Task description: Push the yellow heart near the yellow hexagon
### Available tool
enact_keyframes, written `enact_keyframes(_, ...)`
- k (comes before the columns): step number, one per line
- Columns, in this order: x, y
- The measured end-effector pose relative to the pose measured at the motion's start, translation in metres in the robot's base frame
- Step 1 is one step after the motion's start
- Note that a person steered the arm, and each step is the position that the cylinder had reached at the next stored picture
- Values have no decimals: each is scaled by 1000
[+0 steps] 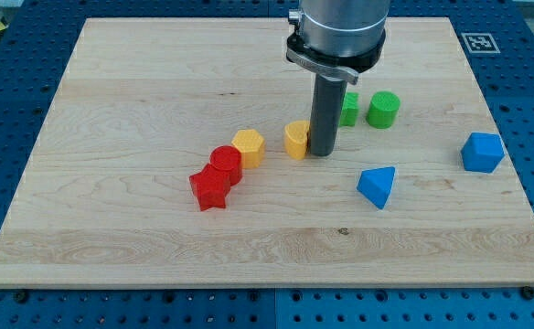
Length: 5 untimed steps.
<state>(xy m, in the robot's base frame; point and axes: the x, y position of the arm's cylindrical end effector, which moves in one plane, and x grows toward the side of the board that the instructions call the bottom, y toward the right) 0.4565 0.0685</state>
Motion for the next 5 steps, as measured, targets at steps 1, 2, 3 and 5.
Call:
enact_keyframes(1,-16,24)
enact_keyframes(2,-26,23)
enact_keyframes(3,-26,16)
enact_keyframes(5,-20,41)
